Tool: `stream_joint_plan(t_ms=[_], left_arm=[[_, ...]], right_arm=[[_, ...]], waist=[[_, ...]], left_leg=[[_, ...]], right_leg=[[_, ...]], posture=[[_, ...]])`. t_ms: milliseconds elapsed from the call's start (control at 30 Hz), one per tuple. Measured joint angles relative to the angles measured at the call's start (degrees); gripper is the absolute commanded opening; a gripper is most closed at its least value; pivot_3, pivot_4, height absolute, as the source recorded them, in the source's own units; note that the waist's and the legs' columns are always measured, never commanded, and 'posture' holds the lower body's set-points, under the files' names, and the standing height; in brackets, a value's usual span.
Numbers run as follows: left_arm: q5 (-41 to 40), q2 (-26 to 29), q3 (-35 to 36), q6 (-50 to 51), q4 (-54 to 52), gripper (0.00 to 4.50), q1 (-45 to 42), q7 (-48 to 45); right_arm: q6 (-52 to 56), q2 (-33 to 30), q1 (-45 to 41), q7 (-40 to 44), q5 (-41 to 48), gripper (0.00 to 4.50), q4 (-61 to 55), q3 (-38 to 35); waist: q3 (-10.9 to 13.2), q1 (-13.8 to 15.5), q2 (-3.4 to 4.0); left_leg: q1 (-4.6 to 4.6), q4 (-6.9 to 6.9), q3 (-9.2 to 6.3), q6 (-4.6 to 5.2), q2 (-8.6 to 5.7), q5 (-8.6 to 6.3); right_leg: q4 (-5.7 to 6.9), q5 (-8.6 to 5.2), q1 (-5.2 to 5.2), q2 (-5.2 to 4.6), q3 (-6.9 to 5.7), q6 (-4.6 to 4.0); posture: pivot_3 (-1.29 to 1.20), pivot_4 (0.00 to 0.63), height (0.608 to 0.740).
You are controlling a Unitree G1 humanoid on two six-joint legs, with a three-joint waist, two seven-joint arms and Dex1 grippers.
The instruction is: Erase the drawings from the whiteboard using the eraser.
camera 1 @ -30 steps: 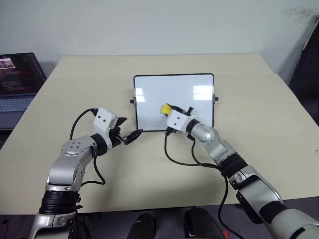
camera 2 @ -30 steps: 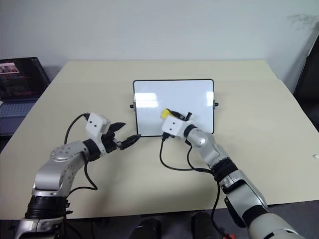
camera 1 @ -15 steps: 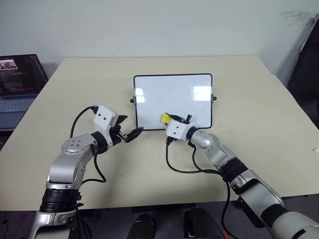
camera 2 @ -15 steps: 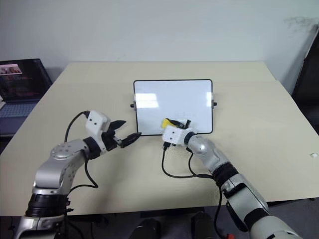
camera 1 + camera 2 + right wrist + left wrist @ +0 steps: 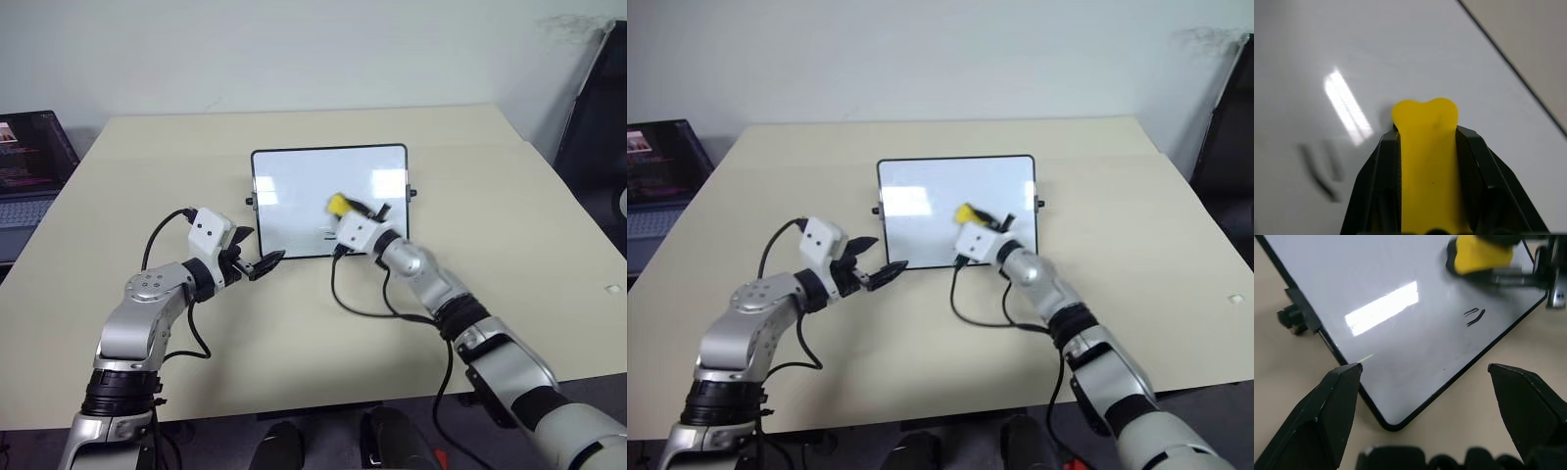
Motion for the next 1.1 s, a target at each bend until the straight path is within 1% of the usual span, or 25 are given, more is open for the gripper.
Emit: stream_joint_plan(t_ms=[167,367,567,633,667,733,867,967,1100], left_arm=[[-0.10,0.05,0.01,0.49,-0.07,4.50,0.01,-0.08],[-0.12,0.83,0.01,1.59,-0.04,4.50,0.47,-0.62],[-0.11,1.08,0.05,1.71,0.39,4.50,0.92,-1.19],[-0.12,1.10,0.11,1.89,0.42,4.50,1.06,-1.22],[-0.12,1.10,0.12,2.08,0.45,4.50,1.18,-1.23],[-0.13,1.11,0.14,2.26,0.47,4.50,1.27,-1.25],[-0.18,1.10,0.16,2.40,0.47,4.50,1.50,-1.26],[-0.20,1.10,0.17,2.43,0.47,4.50,1.58,-1.27],[-0.21,1.09,0.17,2.44,0.47,4.50,1.58,-1.29]], right_arm=[[-0.16,1.27,2.69,3.28,-0.92,1.17,-0.04,2.91],[1.33,0.91,2.73,3.78,-1.19,1.17,-0.73,2.93],[3.78,-3.54,2.45,5.25,-0.59,1.17,-3.64,1.40],[4.41,-5.55,2.68,5.63,-0.56,1.17,-4.84,1.09],[4.96,-6.40,3.13,5.82,-0.48,1.17,-5.60,0.79],[5.43,-7.61,4.06,6.16,-0.10,1.17,-6.61,0.11],[5.78,-10.16,6.37,6.56,-0.12,1.17,-9.38,-0.26],[5.83,-11.18,7.54,6.48,-0.19,1.17,-10.53,-0.28],[6.29,-11.00,7.64,6.37,-0.94,1.17,-11.01,-0.21]], waist=[[0.00,0.13,0.00],[0.00,0.32,0.00],[-0.01,1.71,-0.02],[-0.01,2.00,-0.02],[-0.01,2.08,-0.01],[-0.02,2.09,-0.03],[-0.04,2.08,-0.07],[-0.07,2.05,-0.09],[-0.09,1.97,-0.13]], left_leg=[[0.09,0.03,0.00,0.03,-0.02,0.04],[0.13,0.03,-0.03,0.07,-0.02,0.12],[0.13,0.07,-0.09,0.12,-0.12,0.25],[0.21,0.07,-0.09,0.19,-0.13,0.30],[0.39,0.07,-0.10,0.20,-0.11,0.30],[0.59,0.07,-0.14,0.20,-0.10,0.30],[0.58,0.07,-0.11,0.21,-0.08,0.31],[0.58,0.07,-0.11,0.21,-0.06,0.31],[0.58,0.07,-0.11,0.21,-0.05,0.31]], right_leg=[[0.03,-0.03,0.08,0.08,-0.01,0.20],[0.08,0.03,0.08,0.10,-0.03,0.17],[0.00,0.15,0.20,0.10,-0.08,0.28],[-0.08,0.17,0.42,0.07,-0.16,0.31],[-0.14,0.17,0.66,0.06,-0.19,0.31],[-0.24,-0.04,0.96,0.02,-0.19,-0.01],[-0.24,-0.04,0.98,-0.01,-0.18,-0.02],[-0.23,-0.05,0.98,-0.02,-0.16,-0.03],[-0.23,-0.05,0.98,-0.01,-0.16,-0.03]], posture=[[0.00,0.150,0.740],[0.00,0.150,0.740],[0.00,0.150,0.740],[0.00,0.150,0.740],[0.00,0.150,0.740],[0.00,0.150,0.740],[0.00,0.150,0.740],[0.00,0.150,0.740],[0.00,0.150,0.740]])
